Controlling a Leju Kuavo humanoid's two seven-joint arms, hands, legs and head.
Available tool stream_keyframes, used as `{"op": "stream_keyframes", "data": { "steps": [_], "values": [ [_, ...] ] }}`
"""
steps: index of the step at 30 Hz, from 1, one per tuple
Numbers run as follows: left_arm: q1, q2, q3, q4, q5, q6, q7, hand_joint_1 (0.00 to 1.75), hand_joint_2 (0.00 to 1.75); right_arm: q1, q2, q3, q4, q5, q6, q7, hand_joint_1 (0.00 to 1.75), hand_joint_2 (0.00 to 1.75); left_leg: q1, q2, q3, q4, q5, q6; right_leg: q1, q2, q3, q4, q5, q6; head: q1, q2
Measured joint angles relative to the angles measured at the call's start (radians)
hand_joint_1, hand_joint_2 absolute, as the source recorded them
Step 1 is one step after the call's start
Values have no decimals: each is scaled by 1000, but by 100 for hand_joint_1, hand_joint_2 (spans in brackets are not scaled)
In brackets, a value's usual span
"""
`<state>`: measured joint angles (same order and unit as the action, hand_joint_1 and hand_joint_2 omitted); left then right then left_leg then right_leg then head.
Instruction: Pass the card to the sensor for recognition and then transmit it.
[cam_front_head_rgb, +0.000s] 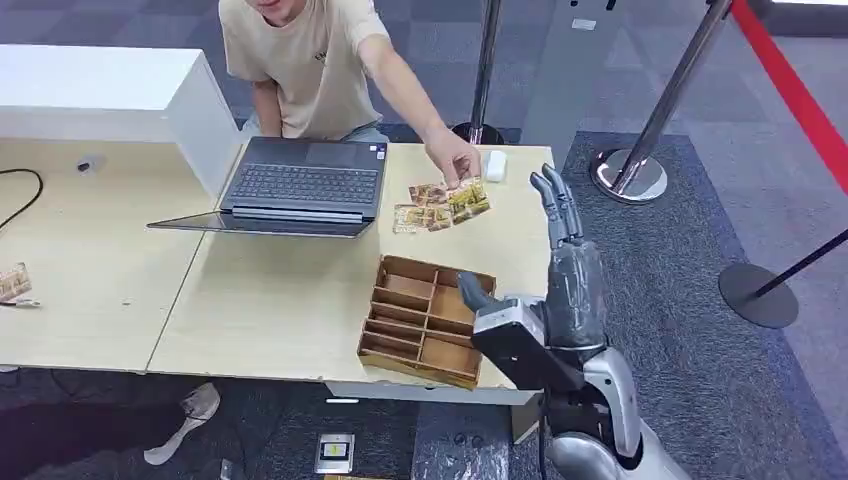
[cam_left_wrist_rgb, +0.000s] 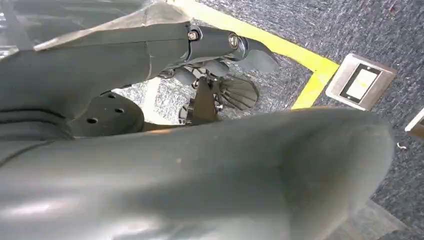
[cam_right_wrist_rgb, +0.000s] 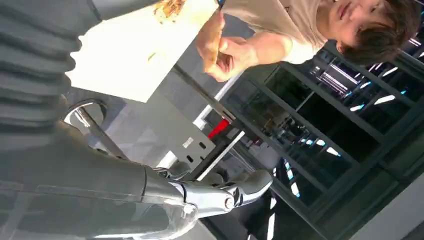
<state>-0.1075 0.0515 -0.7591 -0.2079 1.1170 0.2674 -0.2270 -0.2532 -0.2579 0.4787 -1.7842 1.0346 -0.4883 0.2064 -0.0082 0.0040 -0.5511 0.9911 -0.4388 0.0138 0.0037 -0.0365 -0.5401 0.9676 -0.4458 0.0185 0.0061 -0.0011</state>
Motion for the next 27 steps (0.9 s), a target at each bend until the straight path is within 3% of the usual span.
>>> {"op": "stream_keyframes", "data": {
  "steps": [4,7,12,16,27],
  "values": [
    [0,0,-2,0,-15,-13,-2,0,0,-21,-5,10,15,103,-3,-4,0,175,0,0,0,0,0,0,0,0,0,0,0,0,0,0],
    [-3,0,-8,0,-25,-21,-4,0,0,-69,-12,24,54,284,-18,-18,0,175,0,0,0,0,0,0,0,0,0,0,0,0,0,0],
    [-13,0,-10,0,-29,-26,-2,0,0,-112,-14,40,106,364,-29,-37,0,175,0,-1,0,0,0,0,0,0,0,0,0,0,0,0],
    [-26,0,-17,0,-49,-29,24,0,0,-171,-24,85,186,512,-24,-67,0,175,0,0,0,0,0,0,0,0,0,0,0,0,1,0],
    [-34,0,-35,0,-60,-32,27,0,0,-270,-48,183,324,536,12,-89,0,175,0,-1,0,0,0,0,0,0,0,0,0,0,0,0]
  ]
}}
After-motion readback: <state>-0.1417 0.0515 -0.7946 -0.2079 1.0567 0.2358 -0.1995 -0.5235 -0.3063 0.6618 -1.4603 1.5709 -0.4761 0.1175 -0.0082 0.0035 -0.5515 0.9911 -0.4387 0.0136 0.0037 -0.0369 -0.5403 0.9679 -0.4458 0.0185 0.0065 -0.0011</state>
